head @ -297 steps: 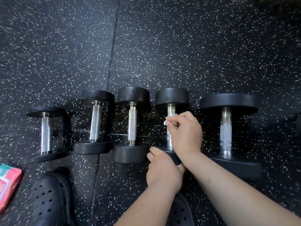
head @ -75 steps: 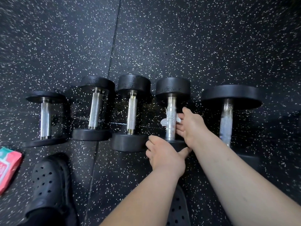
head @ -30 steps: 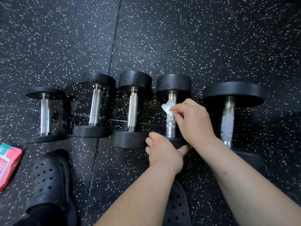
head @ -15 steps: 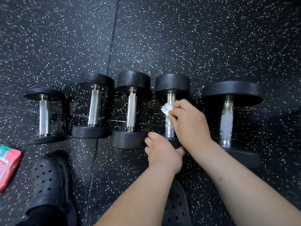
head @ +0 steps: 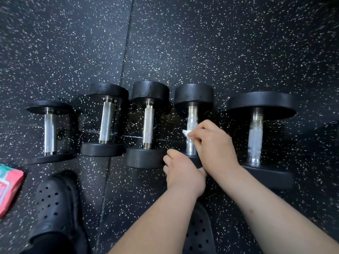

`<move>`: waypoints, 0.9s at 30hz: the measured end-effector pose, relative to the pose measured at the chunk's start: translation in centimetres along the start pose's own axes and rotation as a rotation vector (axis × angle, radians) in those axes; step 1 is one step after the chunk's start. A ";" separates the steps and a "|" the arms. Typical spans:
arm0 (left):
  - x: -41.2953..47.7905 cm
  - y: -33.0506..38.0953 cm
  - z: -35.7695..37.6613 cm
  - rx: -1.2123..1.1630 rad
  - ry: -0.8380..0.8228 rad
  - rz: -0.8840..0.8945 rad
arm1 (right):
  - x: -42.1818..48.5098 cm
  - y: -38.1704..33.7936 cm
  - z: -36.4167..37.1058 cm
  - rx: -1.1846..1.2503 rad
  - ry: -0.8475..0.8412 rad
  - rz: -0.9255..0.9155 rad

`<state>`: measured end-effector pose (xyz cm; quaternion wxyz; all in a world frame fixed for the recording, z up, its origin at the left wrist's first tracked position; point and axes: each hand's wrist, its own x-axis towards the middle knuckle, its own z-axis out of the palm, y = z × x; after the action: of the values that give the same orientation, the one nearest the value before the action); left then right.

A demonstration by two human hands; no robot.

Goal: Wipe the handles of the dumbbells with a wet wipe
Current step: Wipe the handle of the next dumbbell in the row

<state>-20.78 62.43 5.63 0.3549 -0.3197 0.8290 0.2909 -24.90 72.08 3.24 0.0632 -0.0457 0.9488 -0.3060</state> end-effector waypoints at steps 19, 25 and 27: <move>-0.2 0.1 -0.1 0.002 0.001 0.008 | 1.0 0.3 -0.6 0.201 0.032 0.377; -0.3 -0.1 -0.1 0.004 -0.004 0.012 | 2.4 0.0 0.4 0.497 -0.065 0.785; -0.2 -0.1 -0.1 0.006 -0.006 0.018 | 3.1 0.4 1.4 0.679 -0.153 0.901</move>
<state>-20.62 62.36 5.86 0.3557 -0.3101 0.8316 0.2927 -27.74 71.23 1.62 0.2673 0.3646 0.7157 -0.5324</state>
